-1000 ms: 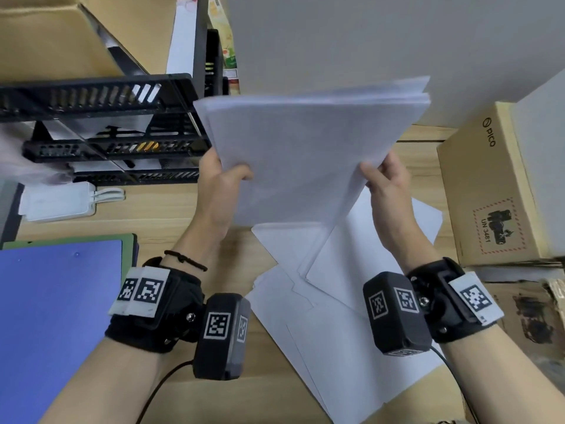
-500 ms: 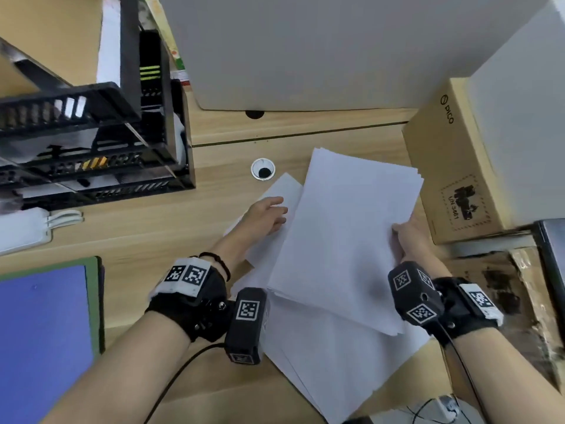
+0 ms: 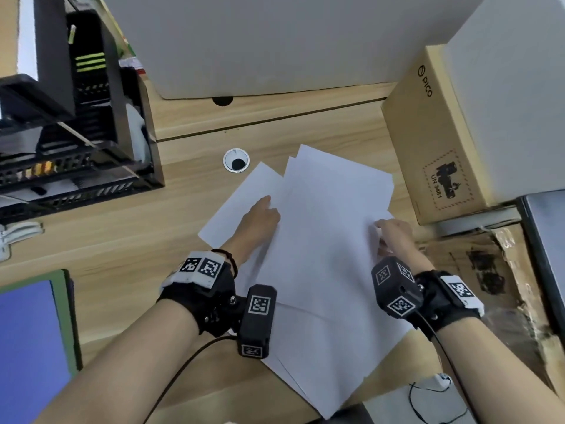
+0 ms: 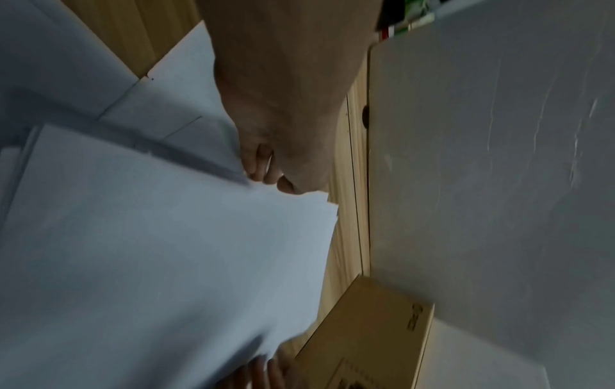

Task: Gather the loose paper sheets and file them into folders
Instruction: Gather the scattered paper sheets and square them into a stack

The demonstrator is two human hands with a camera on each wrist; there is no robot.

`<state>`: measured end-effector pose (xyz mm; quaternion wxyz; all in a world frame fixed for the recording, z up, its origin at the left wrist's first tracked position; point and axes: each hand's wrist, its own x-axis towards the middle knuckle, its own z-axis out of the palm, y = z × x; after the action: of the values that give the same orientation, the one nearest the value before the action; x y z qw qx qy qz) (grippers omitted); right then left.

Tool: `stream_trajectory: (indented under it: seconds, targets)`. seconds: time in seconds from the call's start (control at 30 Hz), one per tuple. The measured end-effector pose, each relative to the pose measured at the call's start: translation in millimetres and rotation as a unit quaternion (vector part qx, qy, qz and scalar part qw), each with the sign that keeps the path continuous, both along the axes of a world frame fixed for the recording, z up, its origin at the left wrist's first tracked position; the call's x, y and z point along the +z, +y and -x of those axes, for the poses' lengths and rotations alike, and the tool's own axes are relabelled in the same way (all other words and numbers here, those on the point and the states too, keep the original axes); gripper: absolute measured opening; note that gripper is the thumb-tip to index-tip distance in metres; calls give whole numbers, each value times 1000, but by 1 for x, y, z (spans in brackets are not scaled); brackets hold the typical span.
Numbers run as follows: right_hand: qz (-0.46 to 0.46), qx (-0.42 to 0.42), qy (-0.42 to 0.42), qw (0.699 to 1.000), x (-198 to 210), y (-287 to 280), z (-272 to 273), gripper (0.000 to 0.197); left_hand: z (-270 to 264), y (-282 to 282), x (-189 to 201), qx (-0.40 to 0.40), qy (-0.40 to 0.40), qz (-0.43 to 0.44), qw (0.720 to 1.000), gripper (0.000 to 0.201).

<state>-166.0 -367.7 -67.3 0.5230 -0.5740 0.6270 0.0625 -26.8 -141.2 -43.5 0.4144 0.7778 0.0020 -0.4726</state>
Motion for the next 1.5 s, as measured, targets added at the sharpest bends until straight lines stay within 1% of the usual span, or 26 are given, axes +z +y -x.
stream_trajectory:
  seconds: [0.03,0.1,0.13,0.17,0.2,0.23,0.3,0.37,0.4,0.5,0.57,0.7,0.77,0.83,0.87,0.93,0.97,1.0,1.07,1.13,1.17,1.2,1.27,1.33,1.4,1.5]
  targets:
    - [-18,-20,-7,1000,2,-1,0,15,2,-1,-1,-5,-4,-3,1000,53]
    - [-37,-42,0,998,5,-1,0,7,7,-2,-4,-6,-14,-10,1000,25]
    - [-43,-53,1,998,3,-3,2,17,7,-4,-3,1,-22,-8,1000,26]
    - [-49,-53,5,997,1,-6,4,32,6,-6,-4,11,-25,-11,1000,33]
    - [-53,-54,6,997,-1,-8,6,41,4,-8,-5,16,-28,-13,999,38]
    - [-52,-45,10,998,2,-7,5,41,2,-9,-3,26,-25,-15,999,40]
    - [-57,-38,16,997,6,-4,3,28,-2,-11,-4,41,-5,-13,999,35]
    - [-58,-28,17,998,8,-2,2,17,-2,-12,-5,42,10,-8,999,20]
    - [-60,-21,12,998,6,-2,2,16,0,-13,-4,45,25,2,999,10]
    - [-80,11,-9,997,10,-2,3,17,11,-22,-7,65,95,48,992,31]
    - [-84,22,2,996,16,-4,2,18,18,-29,-7,75,110,72,989,31]
    - [-90,23,-12,996,27,-3,2,24,21,-36,-6,83,65,114,988,37]
    - [-78,38,-12,996,30,2,3,27,20,-37,-4,71,49,134,987,42]
    - [-87,32,-32,995,28,7,4,19,19,-36,2,39,32,153,987,41]
    - [-90,29,-41,995,28,11,4,19,18,-35,6,26,21,165,986,40]
    - [-81,19,-64,995,23,20,4,47,15,-30,21,-3,-1,191,982,36]
    - [-77,7,-99,992,23,24,2,50,13,-27,30,-17,-10,204,979,34]
    - [-99,-19,-160,982,26,31,0,52,9,-22,40,-26,-16,218,975,31]
    - [-185,-49,-296,936,33,44,-7,41,0,-6,60,-28,-22,247,968,29]
    - [-243,-25,-354,903,44,52,-16,43,-9,13,77,-21,-33,276,960,35]
    - [-246,3,-362,899,50,53,-22,44,-13,24,83,-10,-46,281,959,37]
    - [-240,15,-363,900,59,56,-30,39,-18,33,88,8,-65,281,957,38]
    - [-169,31,-362,916,78,62,-47,25,-27,50,96,62,-117,277,952,34]
    - [-83,81,-377,919,105,72,-65,18,-34,62,104,125,-159,287,936,36]
    - [-23,108,-420,901,131,82,-81,15,-38,74,114,177,-203,301,915,39]
    - [29,149,-501,852,165,98,-95,17,-38,94,128,226,-266,330,877,40]
